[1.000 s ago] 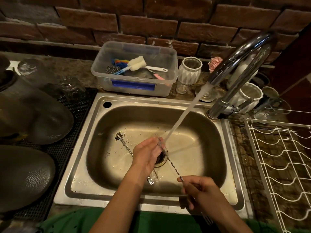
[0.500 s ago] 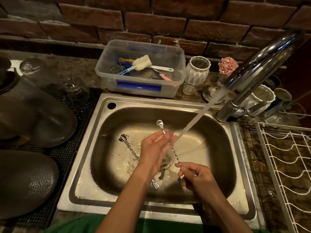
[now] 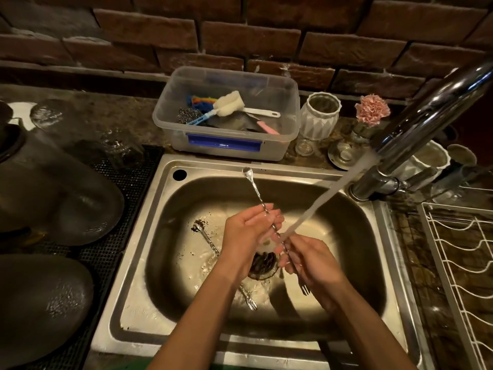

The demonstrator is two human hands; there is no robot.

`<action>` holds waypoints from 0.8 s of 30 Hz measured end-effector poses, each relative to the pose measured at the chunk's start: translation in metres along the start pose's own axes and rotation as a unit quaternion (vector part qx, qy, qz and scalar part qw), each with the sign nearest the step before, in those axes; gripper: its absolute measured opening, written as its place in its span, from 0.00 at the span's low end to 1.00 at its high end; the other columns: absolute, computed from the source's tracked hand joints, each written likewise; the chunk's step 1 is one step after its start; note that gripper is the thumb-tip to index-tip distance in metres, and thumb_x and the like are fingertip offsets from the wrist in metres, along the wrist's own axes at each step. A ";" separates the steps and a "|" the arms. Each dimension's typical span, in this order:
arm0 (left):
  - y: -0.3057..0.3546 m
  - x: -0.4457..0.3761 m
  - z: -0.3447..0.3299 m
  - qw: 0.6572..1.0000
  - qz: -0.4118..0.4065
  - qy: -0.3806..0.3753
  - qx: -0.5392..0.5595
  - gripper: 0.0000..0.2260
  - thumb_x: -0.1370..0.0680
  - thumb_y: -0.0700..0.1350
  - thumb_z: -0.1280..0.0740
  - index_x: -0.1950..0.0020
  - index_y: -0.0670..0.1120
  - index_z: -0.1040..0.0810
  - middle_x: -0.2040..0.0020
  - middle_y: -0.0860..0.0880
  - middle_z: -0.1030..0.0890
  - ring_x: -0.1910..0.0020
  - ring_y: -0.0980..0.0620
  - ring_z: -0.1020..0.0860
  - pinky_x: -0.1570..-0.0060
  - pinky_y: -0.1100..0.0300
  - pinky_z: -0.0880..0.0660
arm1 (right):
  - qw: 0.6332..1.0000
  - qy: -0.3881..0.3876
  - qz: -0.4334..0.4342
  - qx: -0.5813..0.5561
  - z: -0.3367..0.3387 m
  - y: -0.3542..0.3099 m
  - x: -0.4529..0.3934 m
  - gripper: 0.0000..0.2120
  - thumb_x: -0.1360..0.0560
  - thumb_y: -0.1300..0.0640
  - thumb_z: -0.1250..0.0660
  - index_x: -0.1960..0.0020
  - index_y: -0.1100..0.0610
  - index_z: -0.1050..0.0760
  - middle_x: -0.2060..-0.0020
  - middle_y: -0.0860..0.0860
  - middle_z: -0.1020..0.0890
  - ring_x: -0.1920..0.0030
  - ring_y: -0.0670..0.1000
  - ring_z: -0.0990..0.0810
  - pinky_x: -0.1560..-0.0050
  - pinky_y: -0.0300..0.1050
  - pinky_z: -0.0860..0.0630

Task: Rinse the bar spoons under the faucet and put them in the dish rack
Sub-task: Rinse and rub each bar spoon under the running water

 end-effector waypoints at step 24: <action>0.046 -0.010 0.029 0.985 -0.070 0.070 0.142 0.12 0.22 0.31 0.34 0.39 0.38 0.21 0.45 0.39 0.15 0.45 0.45 0.15 0.48 0.59 0.18 | 0.957 -0.096 -0.119 -0.247 -0.017 -0.001 -0.012 0.18 0.21 0.54 0.39 0.41 0.67 0.22 0.51 0.65 0.15 0.65 0.55 0.17 0.69 0.41 0.19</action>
Point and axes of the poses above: each hand's wrist, its own x-axis away from the middle knuckle, its own z-axis out of the back of the hand, y = z × x, the point moved 6 cm from there along -x, towards the middle knuckle
